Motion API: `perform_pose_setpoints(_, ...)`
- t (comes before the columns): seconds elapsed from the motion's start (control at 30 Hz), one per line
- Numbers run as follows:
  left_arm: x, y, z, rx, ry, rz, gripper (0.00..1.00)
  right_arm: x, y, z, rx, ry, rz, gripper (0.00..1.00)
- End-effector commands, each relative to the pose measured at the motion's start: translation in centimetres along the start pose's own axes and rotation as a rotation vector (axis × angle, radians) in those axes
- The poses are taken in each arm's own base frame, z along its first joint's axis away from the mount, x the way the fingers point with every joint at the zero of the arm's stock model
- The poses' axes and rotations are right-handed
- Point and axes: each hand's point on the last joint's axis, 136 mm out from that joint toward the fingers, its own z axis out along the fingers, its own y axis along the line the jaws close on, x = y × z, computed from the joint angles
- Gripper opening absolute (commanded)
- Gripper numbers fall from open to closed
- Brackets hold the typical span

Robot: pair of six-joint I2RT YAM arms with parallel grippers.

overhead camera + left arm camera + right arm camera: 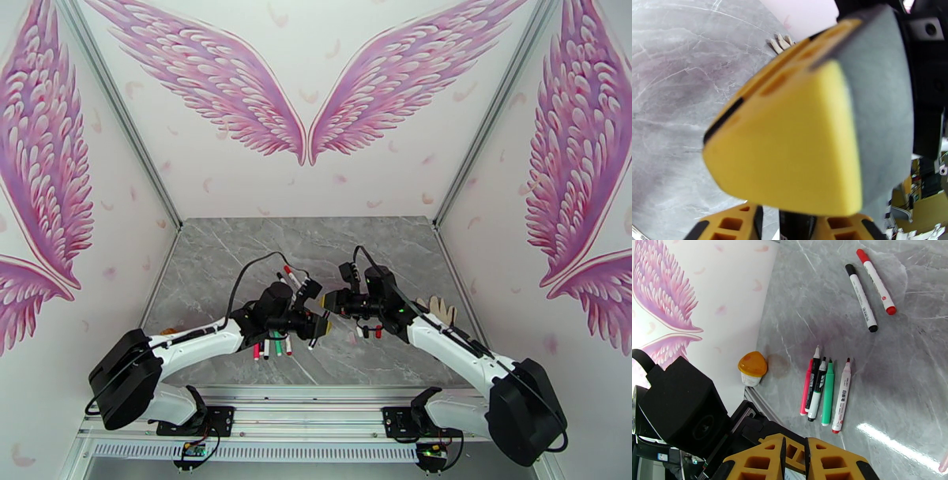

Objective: Open the pen caps

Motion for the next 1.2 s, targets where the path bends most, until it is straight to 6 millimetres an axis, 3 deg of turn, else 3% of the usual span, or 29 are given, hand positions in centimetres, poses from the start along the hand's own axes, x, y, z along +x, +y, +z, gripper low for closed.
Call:
perform_pose_setpoints(0.0,-0.1,0.0,-0.1,0.007,-0.005,0.006,0.20,-1.0,2.1,-0.5,-0.036,-0.029,-0.029,0.13)
perform_pose_setpoints(0.27,1.2,2.4,-1.2,-0.239,0.029,0.120,0.09,-2.8,-1.7,-2.3,0.217,-0.179,0.039,0.08)
perform_pose_setpoints(0.4,1.7,2.6,-1.7,-0.305,0.036,0.164,0.09,-3.6,-2.2,-3.3,0.261,-0.244,0.067,0.07)
perform_pose_setpoints(0.53,2.4,0.0,-1.3,-0.130,0.056,0.135,0.09,-4.2,-1.1,-3.9,0.209,-0.275,0.037,0.06)
perform_pose_setpoints(0.67,2.3,-3.8,-1.5,0.138,0.066,0.081,0.08,-4.6,1.7,-4.1,0.024,-0.244,-0.035,0.06)
perform_pose_setpoints(0.77,2.1,-4.8,-1.8,0.193,0.074,0.082,0.08,-4.6,3.0,-4.6,-0.040,-0.230,-0.083,0.06)
perform_pose_setpoints(1.0,2.9,-4.6,-1.5,0.180,0.130,0.087,0.08,-5.3,2.9,-6.0,-0.018,-0.265,-0.100,0.06)
perform_pose_setpoints(1.17,3.0,-2.8,-1.2,0.061,0.128,0.098,0.09,-6.3,1.6,-7.2,0.068,-0.324,-0.082,0.06)
